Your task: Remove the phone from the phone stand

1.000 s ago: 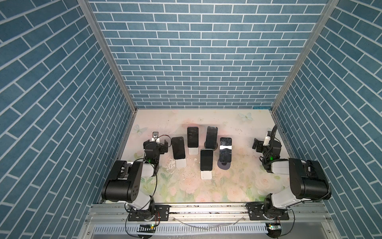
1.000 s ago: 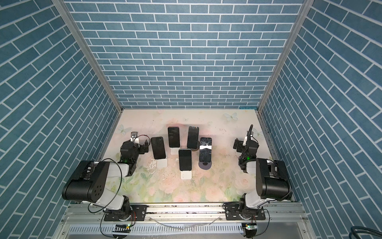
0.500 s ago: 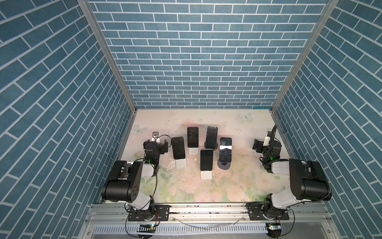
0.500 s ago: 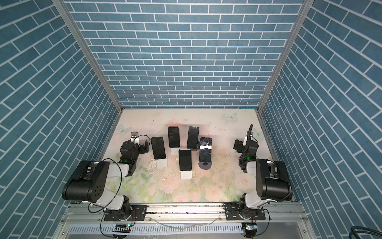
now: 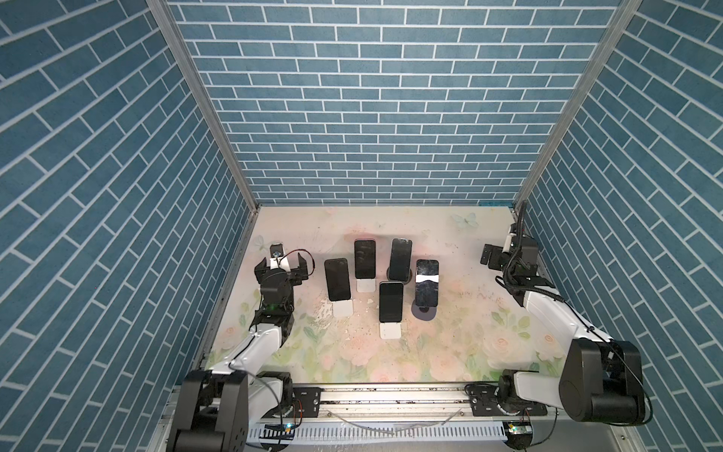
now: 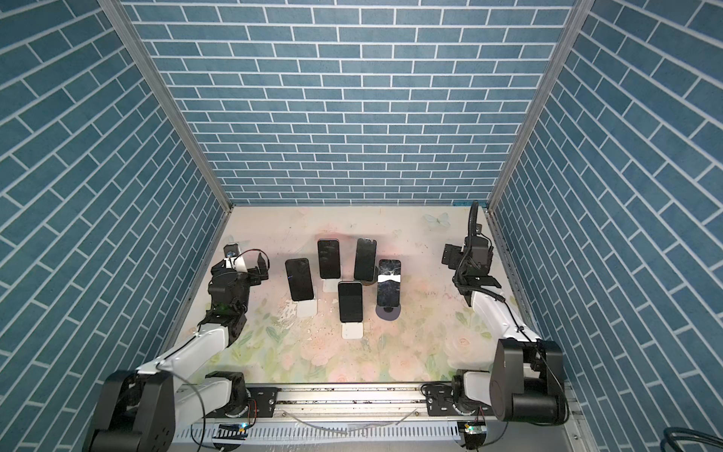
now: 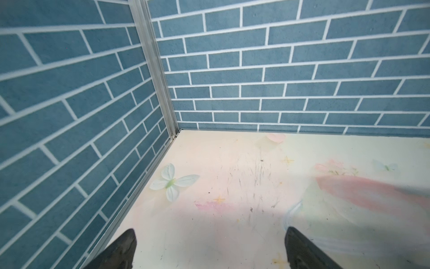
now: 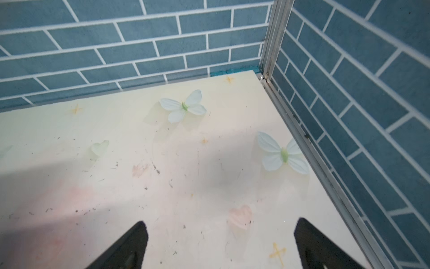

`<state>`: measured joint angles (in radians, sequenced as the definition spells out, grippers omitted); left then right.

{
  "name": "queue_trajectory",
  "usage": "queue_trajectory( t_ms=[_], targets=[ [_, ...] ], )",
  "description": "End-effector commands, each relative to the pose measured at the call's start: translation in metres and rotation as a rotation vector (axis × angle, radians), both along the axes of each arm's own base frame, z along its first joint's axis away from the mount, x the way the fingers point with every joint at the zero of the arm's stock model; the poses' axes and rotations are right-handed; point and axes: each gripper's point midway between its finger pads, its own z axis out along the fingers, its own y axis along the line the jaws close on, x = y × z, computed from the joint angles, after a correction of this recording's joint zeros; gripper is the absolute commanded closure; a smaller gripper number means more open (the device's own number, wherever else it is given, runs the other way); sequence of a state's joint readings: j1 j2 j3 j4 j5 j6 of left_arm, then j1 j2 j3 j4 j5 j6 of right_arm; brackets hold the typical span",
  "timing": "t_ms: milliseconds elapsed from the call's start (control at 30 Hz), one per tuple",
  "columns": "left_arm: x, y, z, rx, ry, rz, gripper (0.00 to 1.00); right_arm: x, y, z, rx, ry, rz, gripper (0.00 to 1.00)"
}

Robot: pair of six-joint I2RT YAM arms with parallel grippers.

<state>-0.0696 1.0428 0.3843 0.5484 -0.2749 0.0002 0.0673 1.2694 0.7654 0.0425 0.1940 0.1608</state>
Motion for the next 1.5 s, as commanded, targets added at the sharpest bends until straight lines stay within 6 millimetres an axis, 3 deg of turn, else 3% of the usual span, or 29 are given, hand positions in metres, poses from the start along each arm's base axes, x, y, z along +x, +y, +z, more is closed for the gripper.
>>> queue_trajectory(
  t_ms=[0, 100, 333, 500, 1000, 1467],
  targets=[
    [-0.014, 0.009, -0.003, -0.08, 0.103, 0.071, 0.0, -0.017, 0.0, 0.009, 0.009, 0.07, -0.074, 0.01],
    [-0.017, -0.004, 0.005, -0.187, 0.123, 0.017, 0.0, -0.023, 0.013, 0.014, 0.056, 0.096, -0.076, 0.01],
    [-0.024, -0.02, 0.002, -0.408, 0.202, 0.005, 0.0, -0.043, 0.037, 0.022, 0.131, 0.181, -0.091, 0.01],
    [-0.022, -0.048, 0.008, -0.497, 0.227, -0.115, 0.0, -0.056, 0.066, 0.02, 0.192, 0.238, -0.042, 0.01],
    [-0.027, -0.13, 0.046, -0.551, 0.256, -0.395, 0.0, -0.074, 0.155, 0.025, 0.202, 0.291, 0.141, 0.01],
    [-0.023, -0.17, 0.076, -0.568, 0.209, -0.527, 0.0, -0.067, 0.217, 0.01, 0.175, 0.376, 0.267, 0.01]
  ],
)
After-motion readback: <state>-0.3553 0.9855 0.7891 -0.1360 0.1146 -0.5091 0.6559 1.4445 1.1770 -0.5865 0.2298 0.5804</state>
